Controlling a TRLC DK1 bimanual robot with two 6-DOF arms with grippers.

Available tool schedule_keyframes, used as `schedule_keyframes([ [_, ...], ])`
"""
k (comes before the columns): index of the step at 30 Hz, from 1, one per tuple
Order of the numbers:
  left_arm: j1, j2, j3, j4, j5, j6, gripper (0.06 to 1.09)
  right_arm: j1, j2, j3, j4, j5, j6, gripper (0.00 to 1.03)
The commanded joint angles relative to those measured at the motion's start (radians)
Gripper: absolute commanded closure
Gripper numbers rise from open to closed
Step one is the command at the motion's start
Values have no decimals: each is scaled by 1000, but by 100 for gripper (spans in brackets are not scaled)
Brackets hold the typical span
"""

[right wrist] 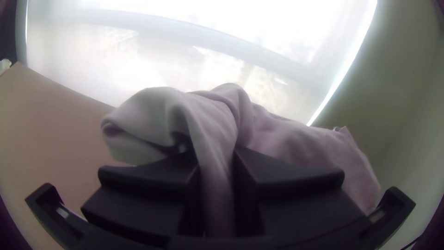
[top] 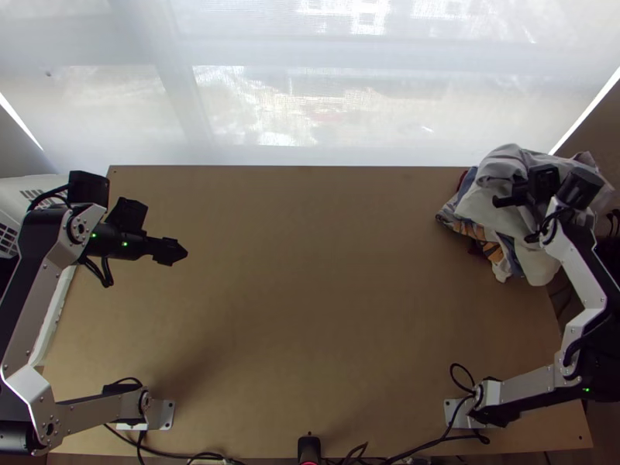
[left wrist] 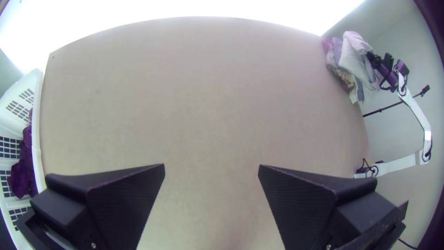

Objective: Fold the t-shirt

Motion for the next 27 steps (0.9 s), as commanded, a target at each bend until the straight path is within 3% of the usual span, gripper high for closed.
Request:
schedule_keyframes([
  [1,2,20,-7,26,2,-7,10,68,-98,-187,56,28,17,100],
  [12,-12,29,-36,52,5,-16,10,23,-70,-325,172,36,-64,99],
  [16,-12,29,-38,55,6,-18,10,14,-76,-317,174,36,-64,72],
  [23,-12,13,-65,66,9,-24,10,19,-133,-302,169,48,-58,14],
  [27,-10,3,-72,66,9,-25,10,20,-168,-302,171,52,-52,5],
])
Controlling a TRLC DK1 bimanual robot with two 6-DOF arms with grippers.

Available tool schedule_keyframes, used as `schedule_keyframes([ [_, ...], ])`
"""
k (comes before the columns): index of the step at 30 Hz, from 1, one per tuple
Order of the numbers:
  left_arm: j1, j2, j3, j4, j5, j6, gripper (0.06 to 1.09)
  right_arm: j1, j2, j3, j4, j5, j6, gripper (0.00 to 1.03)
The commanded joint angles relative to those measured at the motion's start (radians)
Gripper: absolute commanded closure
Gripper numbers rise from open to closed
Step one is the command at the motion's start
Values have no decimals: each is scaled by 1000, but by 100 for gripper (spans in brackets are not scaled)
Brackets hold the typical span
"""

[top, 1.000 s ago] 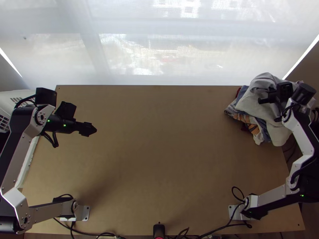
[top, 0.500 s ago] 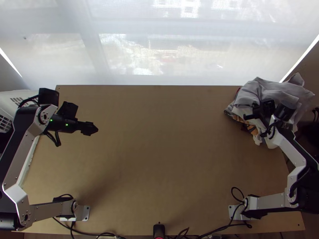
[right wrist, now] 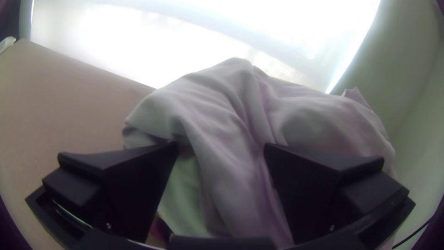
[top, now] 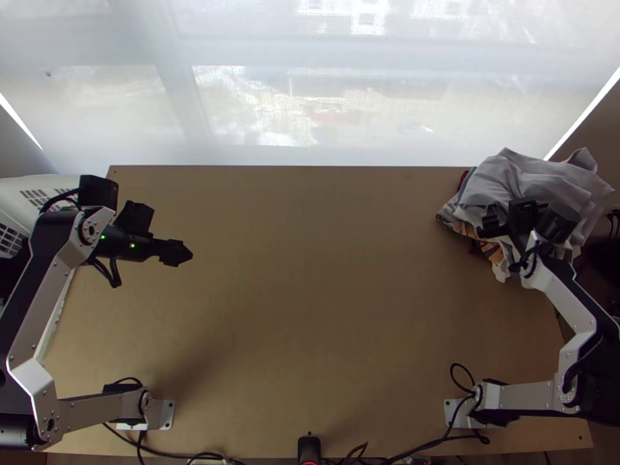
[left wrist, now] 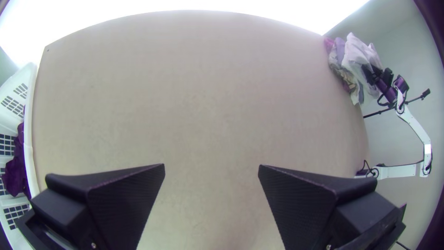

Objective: Fold the t-shirt

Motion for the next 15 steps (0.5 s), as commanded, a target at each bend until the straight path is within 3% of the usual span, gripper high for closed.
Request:
schedule_keyframes([
  [1,1,-16,-16,4,1,-3,10,1,-61,-1,6,7,9,5],
  [10,0,-24,-25,4,1,-11,10,40,-219,-21,-23,7,24,7],
  [15,0,-31,-40,4,1,-22,10,41,-194,58,94,30,89,5],
])
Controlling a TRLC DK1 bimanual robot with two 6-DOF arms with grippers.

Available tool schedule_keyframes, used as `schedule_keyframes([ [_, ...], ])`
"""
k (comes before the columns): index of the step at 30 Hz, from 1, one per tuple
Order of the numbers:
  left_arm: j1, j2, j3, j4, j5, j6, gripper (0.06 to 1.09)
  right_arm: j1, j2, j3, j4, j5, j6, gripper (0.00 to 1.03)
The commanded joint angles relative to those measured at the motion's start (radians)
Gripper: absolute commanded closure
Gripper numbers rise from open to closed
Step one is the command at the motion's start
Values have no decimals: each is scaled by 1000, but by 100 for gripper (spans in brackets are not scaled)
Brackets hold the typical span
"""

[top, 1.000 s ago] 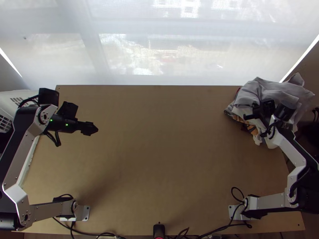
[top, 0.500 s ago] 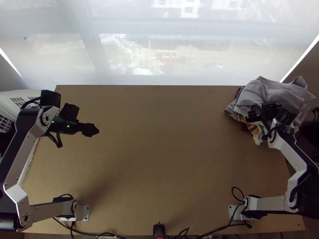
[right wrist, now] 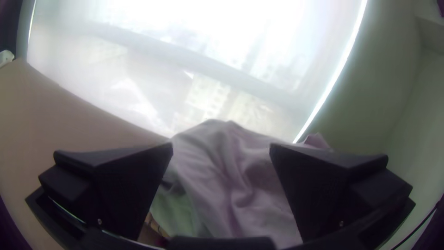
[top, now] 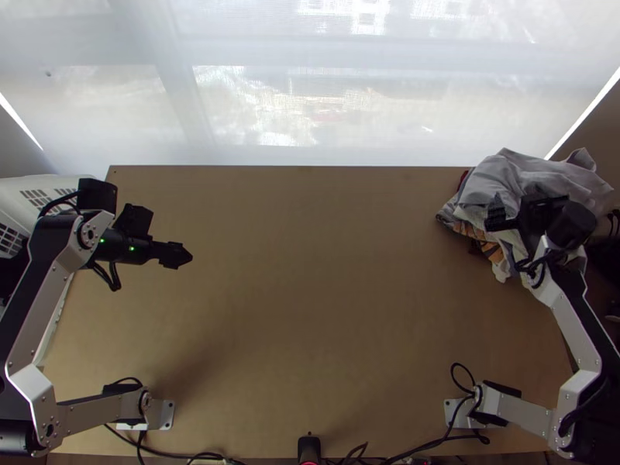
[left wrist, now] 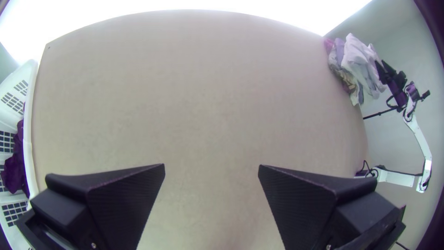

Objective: Fold the t-shirt

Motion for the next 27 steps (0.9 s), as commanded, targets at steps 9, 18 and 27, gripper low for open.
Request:
schedule_keyframes([
  [9,7,-69,-72,-32,-9,-10,10,-10,414,357,76,19,64,5],
  [18,42,-128,-82,-112,-42,-5,10,-96,788,410,102,19,90,5],
  [27,39,-145,-85,-155,-78,-22,10,-137,920,344,187,19,88,5],
])
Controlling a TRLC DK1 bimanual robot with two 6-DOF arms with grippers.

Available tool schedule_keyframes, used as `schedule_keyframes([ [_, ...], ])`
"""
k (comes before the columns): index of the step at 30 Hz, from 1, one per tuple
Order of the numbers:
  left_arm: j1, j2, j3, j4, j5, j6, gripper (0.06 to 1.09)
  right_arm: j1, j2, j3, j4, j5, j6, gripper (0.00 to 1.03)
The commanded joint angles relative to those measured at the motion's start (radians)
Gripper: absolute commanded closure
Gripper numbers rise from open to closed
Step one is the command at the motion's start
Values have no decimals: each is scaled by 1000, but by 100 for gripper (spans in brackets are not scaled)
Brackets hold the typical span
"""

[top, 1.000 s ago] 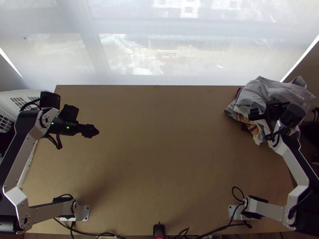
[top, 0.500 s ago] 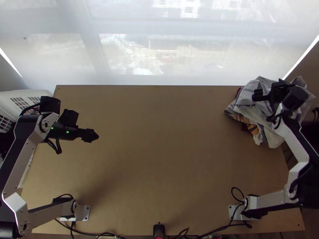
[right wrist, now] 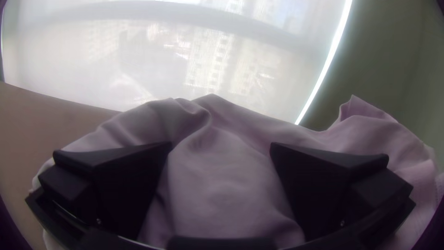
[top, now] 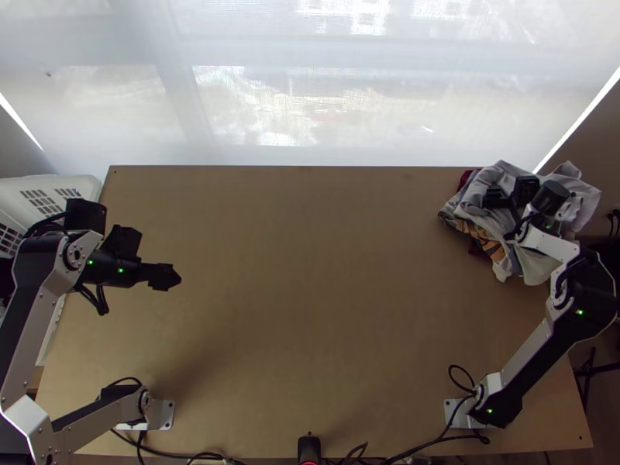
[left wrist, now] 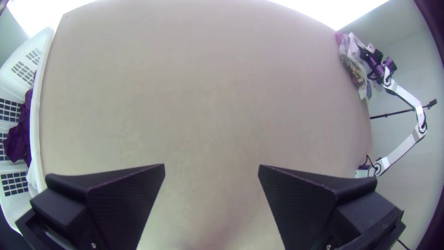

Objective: Fold the t-shirt

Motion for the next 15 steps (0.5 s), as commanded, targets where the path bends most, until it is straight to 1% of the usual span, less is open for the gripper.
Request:
schedule_keyframes([
  [1,1,-15,-4,-32,-29,-11,10,-35,130,-54,36,7,-5,5],
  [5,-3,-14,-12,-32,-38,-10,10,-35,129,-131,87,7,-5,5],
  [8,-5,-9,-16,-21,-41,-5,10,-35,76,-164,91,1,-1,5],
  [13,-9,-8,-25,-5,-40,-2,10,-18,-66,-184,83,-2,76,5],
  [15,-14,-12,-28,-1,-40,0,10,-6,-118,-175,80,-2,90,5],
])
